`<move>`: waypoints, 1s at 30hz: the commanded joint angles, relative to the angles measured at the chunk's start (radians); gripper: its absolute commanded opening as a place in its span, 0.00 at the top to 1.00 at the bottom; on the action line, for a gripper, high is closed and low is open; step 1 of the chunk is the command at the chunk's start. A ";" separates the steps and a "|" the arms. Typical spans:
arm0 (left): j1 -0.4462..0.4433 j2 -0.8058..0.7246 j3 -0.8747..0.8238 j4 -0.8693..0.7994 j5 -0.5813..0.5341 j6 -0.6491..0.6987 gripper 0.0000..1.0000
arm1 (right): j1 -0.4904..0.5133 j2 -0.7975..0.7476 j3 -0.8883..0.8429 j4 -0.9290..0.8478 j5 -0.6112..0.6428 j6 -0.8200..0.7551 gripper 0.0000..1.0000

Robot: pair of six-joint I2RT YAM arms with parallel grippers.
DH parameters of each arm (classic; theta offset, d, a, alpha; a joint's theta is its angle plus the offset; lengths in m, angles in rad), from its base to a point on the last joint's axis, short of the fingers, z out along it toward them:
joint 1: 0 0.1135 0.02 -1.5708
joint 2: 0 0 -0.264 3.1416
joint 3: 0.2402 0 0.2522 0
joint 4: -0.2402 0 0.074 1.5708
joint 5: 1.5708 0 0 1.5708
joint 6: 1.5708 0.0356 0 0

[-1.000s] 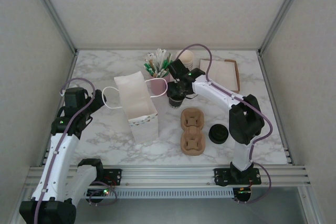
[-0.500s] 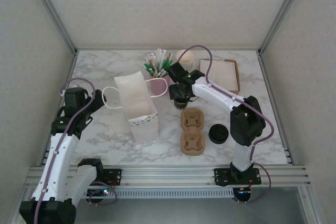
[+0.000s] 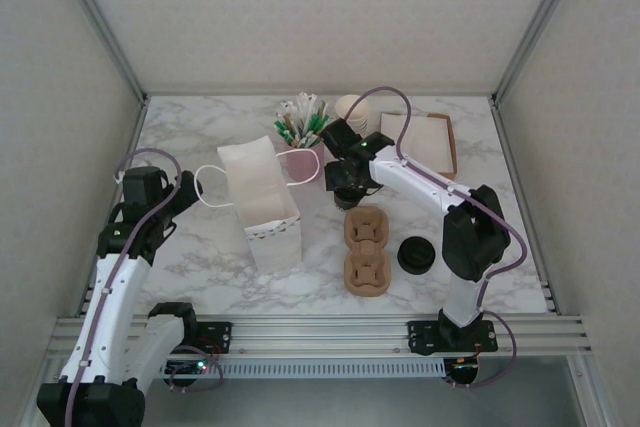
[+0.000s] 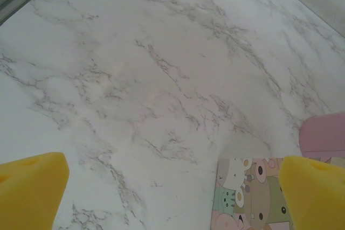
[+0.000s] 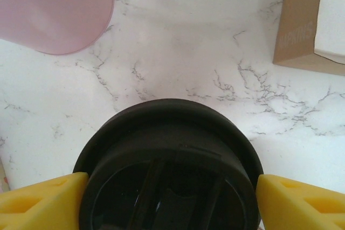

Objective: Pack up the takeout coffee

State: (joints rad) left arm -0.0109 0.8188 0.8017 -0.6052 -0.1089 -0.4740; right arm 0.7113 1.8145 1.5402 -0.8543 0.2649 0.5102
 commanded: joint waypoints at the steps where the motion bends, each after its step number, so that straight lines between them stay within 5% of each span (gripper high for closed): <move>1: 0.011 -0.007 -0.008 -0.004 -0.005 0.011 0.00 | -0.006 -0.047 0.027 -0.033 0.007 0.022 0.19; 11: 0.011 -0.009 -0.009 -0.005 -0.006 0.011 0.00 | -0.006 -0.034 0.055 -0.061 0.030 0.015 0.18; 16: 0.011 -0.009 -0.009 -0.005 -0.006 0.011 0.00 | -0.006 -0.004 0.051 -0.073 0.044 0.047 0.32; 19: 0.011 -0.009 -0.009 -0.004 -0.006 0.011 0.00 | -0.006 0.013 0.052 -0.073 0.032 0.064 0.33; 26: 0.011 -0.009 -0.009 -0.005 -0.006 0.010 0.00 | -0.017 0.031 0.077 -0.084 -0.016 0.116 0.20; 27: 0.011 -0.009 -0.009 -0.005 -0.006 0.010 0.00 | -0.024 0.035 0.085 -0.091 -0.033 0.135 0.08; 30: 0.011 -0.010 -0.009 -0.006 -0.008 0.010 0.00 | -0.042 0.043 0.093 -0.091 -0.091 0.167 0.03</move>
State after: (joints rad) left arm -0.0109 0.8188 0.8017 -0.6052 -0.1093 -0.4740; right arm 0.6907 1.8351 1.5993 -0.9207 0.2287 0.6197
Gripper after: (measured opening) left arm 0.997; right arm 0.959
